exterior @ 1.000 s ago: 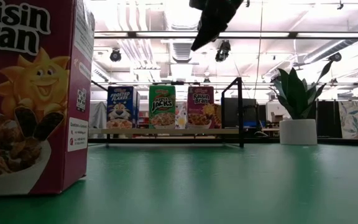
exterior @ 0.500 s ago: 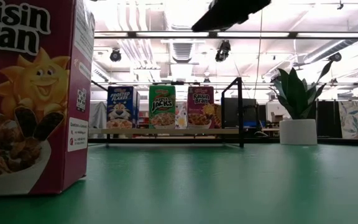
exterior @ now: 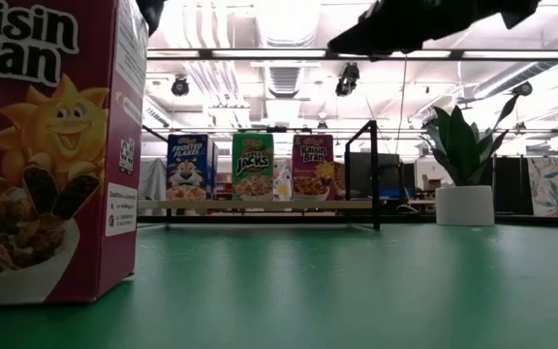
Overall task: Stack cereal on shelf
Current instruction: Put the green cereal box aligned with the other green cereal boxes on the shelf
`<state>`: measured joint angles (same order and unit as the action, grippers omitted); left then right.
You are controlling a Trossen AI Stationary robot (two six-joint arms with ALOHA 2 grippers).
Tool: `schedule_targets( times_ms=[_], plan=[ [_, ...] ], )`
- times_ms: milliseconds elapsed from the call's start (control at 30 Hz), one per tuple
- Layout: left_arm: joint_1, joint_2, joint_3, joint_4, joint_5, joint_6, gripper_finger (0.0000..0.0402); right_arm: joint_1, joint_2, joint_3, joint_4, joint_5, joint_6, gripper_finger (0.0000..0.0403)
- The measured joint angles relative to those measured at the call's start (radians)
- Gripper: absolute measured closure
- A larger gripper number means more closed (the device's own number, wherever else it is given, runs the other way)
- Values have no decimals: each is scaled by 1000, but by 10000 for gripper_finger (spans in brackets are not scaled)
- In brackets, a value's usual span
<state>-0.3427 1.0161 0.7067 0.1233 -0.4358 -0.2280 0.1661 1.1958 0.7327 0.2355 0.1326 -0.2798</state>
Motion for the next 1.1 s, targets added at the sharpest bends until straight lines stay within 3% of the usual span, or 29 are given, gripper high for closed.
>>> schedule_targets(
  times_ms=[200,367,467,667,767,933,1100],
  plan=[
    [-29,-18,2,-43,60,-335,402,0,-12,-38,39,-1,-25,394],
    [-85,36,103,-158,60,-534,402,0,-4,-42,41,-7,-57,394],
    [-120,97,205,-326,60,-651,402,0,-4,-54,46,-10,-72,394],
    [-179,264,449,-788,64,-1035,402,0,-10,-82,79,-11,-72,394],
    [-210,359,566,-974,136,-1197,402,0,-10,-82,82,-11,-72,394],
    [-257,507,732,-1235,236,-1383,391,0,-10,-72,84,-10,-109,394],
    [-275,604,828,-1396,298,-1461,343,0,-23,-70,79,-12,-112,394]
  ],
)
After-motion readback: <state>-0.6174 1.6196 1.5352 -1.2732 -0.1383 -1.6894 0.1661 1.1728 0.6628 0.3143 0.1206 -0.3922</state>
